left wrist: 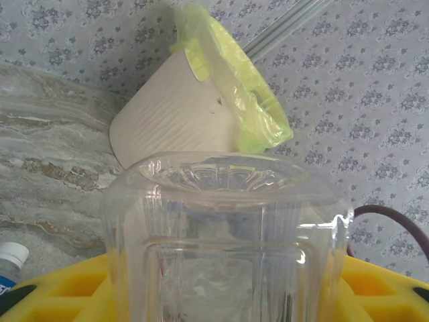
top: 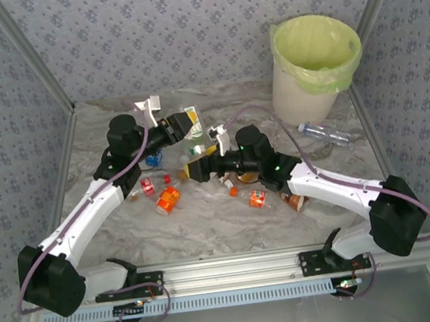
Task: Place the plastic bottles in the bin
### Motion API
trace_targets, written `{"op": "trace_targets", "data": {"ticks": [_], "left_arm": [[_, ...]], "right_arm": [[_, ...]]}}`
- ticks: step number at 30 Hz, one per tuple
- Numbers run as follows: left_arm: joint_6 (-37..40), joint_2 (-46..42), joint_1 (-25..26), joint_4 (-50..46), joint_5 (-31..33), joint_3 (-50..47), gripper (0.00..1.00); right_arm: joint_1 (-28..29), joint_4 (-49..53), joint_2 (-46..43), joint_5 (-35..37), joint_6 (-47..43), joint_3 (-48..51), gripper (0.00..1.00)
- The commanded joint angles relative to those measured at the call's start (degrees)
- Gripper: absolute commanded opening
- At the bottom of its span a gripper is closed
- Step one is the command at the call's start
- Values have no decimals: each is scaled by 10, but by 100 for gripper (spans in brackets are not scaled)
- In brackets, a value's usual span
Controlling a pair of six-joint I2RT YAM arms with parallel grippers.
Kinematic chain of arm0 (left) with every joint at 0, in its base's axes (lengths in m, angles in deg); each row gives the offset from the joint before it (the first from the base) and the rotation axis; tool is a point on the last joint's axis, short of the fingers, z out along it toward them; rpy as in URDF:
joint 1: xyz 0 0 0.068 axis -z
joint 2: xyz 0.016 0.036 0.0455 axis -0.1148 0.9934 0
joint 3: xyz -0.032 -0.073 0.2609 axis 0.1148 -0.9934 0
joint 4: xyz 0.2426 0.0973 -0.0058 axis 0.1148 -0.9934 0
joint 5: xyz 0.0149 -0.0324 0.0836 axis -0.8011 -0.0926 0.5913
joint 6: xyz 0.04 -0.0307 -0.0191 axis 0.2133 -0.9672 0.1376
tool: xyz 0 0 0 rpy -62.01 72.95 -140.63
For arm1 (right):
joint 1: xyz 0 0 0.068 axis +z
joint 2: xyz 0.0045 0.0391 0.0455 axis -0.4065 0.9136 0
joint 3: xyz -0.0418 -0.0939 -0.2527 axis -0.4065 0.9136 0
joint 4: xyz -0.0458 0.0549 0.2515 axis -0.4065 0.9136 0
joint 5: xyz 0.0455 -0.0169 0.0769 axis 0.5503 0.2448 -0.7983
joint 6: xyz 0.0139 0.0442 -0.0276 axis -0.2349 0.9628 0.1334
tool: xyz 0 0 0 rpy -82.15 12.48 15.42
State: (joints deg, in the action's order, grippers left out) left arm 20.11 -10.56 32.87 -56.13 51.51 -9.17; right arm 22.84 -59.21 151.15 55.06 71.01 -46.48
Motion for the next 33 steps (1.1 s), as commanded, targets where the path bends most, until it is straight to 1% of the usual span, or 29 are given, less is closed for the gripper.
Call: {"op": "trace_targets", "data": {"ticks": [1,9,12,13,14,15,17,18,19,20,23,24,28,31,33], "left_arm": [[-10,-4,3,28,-16,13,44],[-36,-14,3,56,-7,-15,44],[-38,-14,2,49,-4,-16,44],[-38,-15,2,43,-2,-16,45],[-37,-16,3,39,-2,-16,48],[-34,-18,2,30,0,-15,53],[-25,-25,3,1,9,-8,72],[-14,-29,2,-23,17,-2,84],[-1,-35,0,-46,25,5,94],[9,-40,0,-64,30,12,99],[31,-60,-9,-121,60,23,99],[34,-70,-13,-141,84,22,100],[35,-101,-30,-251,216,23,99],[33,-108,-53,-329,277,27,99],[42,-112,-69,-370,297,27,99]], "right_arm": [[6,-50,5,9,0,-22,80],[19,-26,6,56,-16,-19,40],[19,-19,3,64,-22,-19,29],[19,-15,1,64,-27,-19,23],[18,-9,0,64,-33,-20,19],[18,2,-2,66,-42,-22,16],[14,31,-7,76,-57,-29,7],[10,52,-9,80,-62,-32,6],[4,73,-13,88,-68,-36,5],[-2,91,-18,95,-72,-38,5],[-27,159,-39,115,-92,-46,5],[-37,188,-47,121,-102,-50,5],[-91,286,-82,138,-127,-71,5],[-146,358,-104,140,-161,-105,6],[-187,404,-110,140,-184,-137,7]]}}
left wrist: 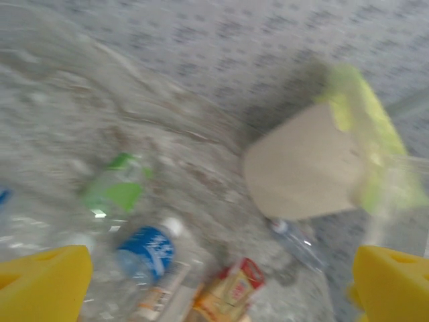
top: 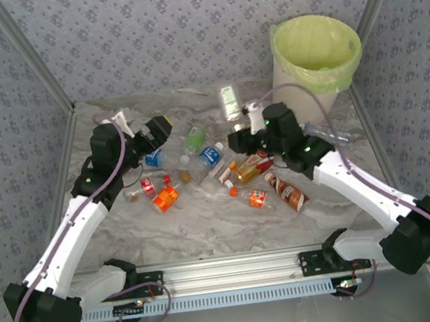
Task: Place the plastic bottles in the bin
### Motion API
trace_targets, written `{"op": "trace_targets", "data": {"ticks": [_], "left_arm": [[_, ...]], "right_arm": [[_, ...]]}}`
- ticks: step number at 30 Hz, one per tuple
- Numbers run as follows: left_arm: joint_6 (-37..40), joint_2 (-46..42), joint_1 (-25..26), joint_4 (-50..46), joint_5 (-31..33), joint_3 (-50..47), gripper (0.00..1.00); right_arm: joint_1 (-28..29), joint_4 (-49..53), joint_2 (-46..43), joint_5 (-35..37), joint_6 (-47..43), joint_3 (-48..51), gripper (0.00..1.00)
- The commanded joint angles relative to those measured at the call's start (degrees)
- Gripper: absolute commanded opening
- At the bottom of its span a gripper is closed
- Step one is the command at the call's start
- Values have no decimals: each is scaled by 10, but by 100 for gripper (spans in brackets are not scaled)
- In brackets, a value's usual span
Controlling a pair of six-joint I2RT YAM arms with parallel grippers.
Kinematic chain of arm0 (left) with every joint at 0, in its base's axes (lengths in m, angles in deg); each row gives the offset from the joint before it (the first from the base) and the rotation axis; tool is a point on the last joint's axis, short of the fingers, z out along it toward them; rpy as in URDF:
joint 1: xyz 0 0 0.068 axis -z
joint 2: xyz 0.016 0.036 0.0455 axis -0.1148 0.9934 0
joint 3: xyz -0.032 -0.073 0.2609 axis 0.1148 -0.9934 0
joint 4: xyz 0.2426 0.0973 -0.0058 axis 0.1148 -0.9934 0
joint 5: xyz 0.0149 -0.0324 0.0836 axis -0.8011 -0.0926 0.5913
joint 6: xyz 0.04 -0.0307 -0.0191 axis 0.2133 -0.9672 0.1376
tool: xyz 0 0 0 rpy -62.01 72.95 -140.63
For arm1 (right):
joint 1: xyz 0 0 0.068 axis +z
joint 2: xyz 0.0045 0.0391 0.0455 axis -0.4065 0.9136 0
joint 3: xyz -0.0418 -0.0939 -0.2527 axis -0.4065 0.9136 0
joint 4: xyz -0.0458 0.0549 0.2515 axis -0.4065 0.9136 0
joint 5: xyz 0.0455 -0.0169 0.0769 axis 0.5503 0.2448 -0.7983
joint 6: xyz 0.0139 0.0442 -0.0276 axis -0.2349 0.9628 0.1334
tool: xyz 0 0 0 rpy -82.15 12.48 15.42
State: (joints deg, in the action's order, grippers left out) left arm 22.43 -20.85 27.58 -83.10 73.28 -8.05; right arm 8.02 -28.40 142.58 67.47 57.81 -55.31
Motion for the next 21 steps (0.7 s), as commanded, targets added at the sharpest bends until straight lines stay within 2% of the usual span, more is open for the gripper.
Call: {"op": "trace_targets", "data": {"ticks": [1,5,12,15,21], "left_arm": [[27,-13,-24,-117,90,12,99],[49,-22,-46,-155,137,-9,99],[38,5,-99,-173,134,-42,100],[23,22,-119,-174,133,-57,99],[-17,47,-144,-167,117,-86,99]], "right_arm": [[-61,113,-28,14,-65,-76,8],[-142,142,-23,15,-97,-139,9],[-278,180,77,18,-129,-285,13],[-317,189,144,22,-134,-347,14],[-361,226,276,42,-142,-469,21]]}}
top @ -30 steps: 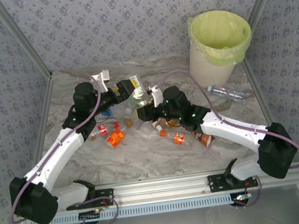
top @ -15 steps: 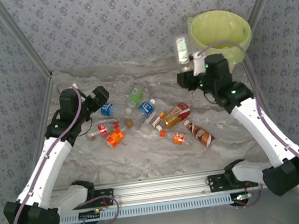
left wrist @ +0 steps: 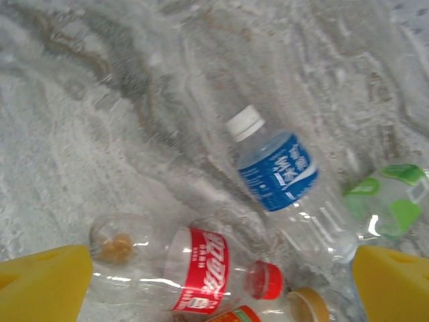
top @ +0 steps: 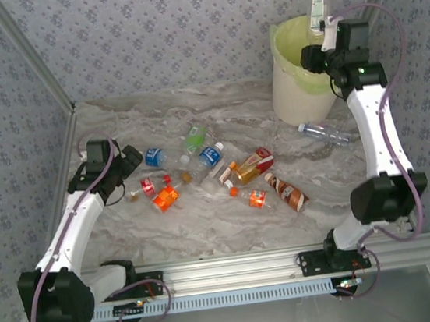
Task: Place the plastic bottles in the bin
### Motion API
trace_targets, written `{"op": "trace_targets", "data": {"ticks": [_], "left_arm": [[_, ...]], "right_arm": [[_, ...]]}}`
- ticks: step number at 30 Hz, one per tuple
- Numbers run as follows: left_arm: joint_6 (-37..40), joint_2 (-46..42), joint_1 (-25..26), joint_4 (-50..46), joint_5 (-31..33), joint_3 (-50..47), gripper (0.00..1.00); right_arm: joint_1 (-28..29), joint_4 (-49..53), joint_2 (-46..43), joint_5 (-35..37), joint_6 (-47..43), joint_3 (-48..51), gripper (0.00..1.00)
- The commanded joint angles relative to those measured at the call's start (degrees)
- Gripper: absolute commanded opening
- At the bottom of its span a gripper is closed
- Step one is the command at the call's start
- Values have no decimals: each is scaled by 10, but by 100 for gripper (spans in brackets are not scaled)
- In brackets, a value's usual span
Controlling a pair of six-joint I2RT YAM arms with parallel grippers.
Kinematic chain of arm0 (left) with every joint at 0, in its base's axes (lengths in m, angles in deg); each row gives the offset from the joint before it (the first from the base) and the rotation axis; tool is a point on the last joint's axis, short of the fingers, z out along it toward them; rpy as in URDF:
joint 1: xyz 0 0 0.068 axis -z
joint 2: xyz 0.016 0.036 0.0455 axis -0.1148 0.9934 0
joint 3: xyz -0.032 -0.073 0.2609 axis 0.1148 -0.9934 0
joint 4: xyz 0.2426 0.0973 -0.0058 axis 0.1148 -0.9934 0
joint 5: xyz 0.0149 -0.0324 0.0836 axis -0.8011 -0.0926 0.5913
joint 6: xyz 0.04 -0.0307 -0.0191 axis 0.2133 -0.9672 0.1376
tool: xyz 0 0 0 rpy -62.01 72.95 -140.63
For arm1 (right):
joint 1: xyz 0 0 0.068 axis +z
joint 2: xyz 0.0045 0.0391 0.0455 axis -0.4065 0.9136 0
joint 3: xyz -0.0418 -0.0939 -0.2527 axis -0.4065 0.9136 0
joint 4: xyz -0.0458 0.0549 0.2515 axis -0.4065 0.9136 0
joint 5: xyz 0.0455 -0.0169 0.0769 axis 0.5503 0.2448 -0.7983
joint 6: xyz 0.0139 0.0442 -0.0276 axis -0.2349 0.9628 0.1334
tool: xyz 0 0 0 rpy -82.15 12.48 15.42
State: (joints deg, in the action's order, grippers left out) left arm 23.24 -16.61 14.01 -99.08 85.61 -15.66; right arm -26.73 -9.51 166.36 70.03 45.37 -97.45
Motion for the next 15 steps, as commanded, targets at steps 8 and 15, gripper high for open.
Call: {"op": "trace_targets", "data": {"ticks": [8,15], "left_arm": [[-49,3,-31,-16,-7,-34,99],[-64,-12,-46,-26,-13,-52,99]], "right_arm": [[-20,62,124,19,-3,-142,48],[-6,52,86,28,6,-116,68]]}}
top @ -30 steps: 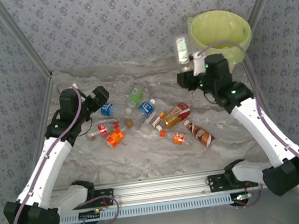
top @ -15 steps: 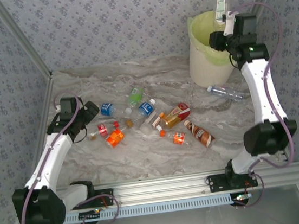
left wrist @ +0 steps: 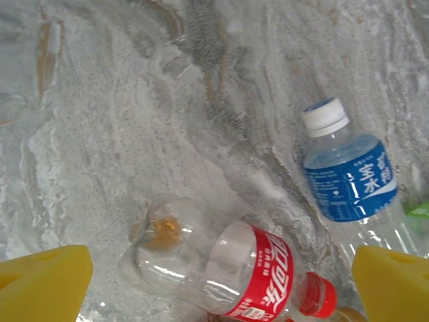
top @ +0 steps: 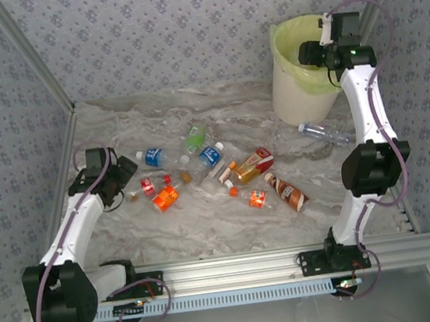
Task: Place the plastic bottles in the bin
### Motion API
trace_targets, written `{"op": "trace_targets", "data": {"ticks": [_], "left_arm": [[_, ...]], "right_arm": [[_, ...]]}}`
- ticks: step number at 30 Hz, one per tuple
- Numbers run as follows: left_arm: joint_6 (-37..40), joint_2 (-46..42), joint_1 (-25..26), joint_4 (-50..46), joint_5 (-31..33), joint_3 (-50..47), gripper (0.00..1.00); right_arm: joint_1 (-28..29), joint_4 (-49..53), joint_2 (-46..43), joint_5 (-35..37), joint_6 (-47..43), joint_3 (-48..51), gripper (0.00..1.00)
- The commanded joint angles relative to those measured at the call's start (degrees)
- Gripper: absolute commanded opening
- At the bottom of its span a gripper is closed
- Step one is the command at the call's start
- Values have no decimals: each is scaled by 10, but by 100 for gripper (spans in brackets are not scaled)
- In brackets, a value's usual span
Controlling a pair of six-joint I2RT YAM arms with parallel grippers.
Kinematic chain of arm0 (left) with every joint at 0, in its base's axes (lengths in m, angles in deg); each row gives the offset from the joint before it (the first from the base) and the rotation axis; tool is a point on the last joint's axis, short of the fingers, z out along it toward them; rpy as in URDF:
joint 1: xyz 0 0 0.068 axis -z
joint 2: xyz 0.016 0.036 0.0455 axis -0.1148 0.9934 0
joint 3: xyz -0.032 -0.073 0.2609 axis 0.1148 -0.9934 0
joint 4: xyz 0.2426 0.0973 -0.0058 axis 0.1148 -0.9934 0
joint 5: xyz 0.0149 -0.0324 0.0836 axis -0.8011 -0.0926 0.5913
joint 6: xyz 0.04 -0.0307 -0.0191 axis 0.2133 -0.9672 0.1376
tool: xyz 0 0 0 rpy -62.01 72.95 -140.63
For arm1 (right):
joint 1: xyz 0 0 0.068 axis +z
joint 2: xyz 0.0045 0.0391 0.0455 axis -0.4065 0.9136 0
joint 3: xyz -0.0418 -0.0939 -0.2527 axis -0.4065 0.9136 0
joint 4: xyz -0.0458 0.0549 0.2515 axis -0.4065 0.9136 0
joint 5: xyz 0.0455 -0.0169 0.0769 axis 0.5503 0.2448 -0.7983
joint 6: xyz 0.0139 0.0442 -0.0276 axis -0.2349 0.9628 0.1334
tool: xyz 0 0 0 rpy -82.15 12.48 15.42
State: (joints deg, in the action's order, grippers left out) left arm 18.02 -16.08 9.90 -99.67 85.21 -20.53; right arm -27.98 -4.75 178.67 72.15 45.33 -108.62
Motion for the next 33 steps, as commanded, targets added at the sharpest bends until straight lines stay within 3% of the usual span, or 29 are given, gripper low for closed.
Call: {"op": "trace_targets", "data": {"ticks": [1,5,10,17,22,33], "left_arm": [[-11,-19,-6,-23,-9,-3,99],[-16,-20,-15,-26,-17,-7,100],[-75,-21,-17,-11,-26,-28,100],[-187,-18,-17,14,-54,-52,99],[-254,-19,-15,14,-50,-69,99],[-372,20,-12,30,-84,-73,99]], "right_arm": [[11,0,-51,9,7,8,68],[39,-38,-119,15,6,78,68],[78,-104,-216,31,22,198,72],[134,-243,-343,-28,27,394,79],[176,-316,-389,-21,43,488,100],[256,-452,-435,21,52,616,100]]}}
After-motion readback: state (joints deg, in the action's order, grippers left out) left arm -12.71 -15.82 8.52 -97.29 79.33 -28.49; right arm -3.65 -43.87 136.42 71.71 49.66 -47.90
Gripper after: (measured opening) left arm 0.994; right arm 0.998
